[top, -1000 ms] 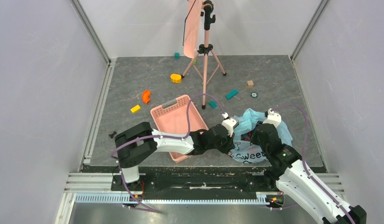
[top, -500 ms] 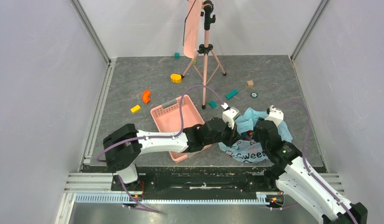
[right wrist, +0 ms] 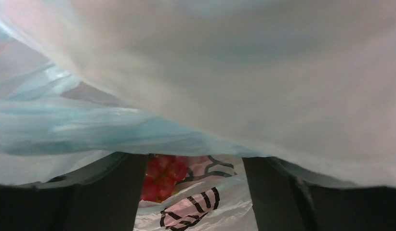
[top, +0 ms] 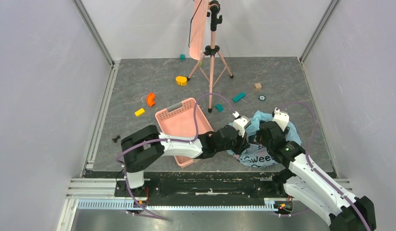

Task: Take the fake fruits out of the plastic bag

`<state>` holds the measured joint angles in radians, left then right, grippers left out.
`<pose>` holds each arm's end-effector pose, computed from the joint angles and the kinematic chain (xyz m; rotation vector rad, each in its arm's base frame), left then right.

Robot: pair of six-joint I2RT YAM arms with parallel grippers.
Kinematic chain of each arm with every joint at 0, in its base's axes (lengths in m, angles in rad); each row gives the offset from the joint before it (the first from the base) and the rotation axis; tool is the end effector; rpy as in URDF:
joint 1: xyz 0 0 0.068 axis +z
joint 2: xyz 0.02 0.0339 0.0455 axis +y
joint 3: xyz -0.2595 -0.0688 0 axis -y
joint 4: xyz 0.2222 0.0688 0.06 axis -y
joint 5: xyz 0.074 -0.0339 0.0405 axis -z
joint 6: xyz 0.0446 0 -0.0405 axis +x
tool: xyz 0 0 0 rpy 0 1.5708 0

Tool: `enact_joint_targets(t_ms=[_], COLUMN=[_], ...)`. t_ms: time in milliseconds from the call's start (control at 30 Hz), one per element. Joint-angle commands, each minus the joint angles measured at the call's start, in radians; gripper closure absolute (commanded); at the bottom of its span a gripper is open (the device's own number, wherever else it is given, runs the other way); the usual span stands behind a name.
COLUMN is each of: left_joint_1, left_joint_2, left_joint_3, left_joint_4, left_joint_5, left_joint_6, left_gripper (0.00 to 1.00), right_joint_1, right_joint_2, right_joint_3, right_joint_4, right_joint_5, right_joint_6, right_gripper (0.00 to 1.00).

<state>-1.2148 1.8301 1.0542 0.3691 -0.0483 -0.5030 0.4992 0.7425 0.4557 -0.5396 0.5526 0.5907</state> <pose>0.1400 -0.3705 0.2046 0.7132 2.0162 -1.0316 0.1295 0.0440 0.2013 0.3494 2.2215 -0.0897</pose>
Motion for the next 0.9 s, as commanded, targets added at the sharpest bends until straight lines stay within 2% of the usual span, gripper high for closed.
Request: enact_joint_targets(t_ms=[0, 133, 400, 733, 867], left_joint_1=[0.000, 0.000, 0.004, 0.010, 0.011], left_joint_2=[0.035, 0.064, 0.106, 0.117, 0.141], left_joint_3=[-0.023, -0.039, -0.060, -0.059, -0.056], left_joint_4=[0.077, 0.105, 0.138, 0.113, 0.099], left_joint_5=[-0.021, -0.034, -0.040, -0.071, -0.077], left_joint_6=[0.043, 0.039, 0.016, -0.003, -0.018], left_gripper=[0.98, 0.98, 0.98, 0.98, 0.98], right_joint_1=[-0.014, -0.036, -0.105, -0.151, -0.156], right_joint_2=[0.032, 0.072, 0.142, 0.228, 0.254], right_joint_3=[0.042, 0.038, -0.007, -0.049, -0.052], right_joint_4=[0.029, 0.076, 0.213, 0.332, 0.357], right_joint_5=[0.035, 0.007, -0.088, -0.138, -0.126], right_joint_6=[-0.023, -0.047, -0.097, -0.141, -0.157], right_gripper=[0.23, 0.15, 0.15, 0.20, 0.31])
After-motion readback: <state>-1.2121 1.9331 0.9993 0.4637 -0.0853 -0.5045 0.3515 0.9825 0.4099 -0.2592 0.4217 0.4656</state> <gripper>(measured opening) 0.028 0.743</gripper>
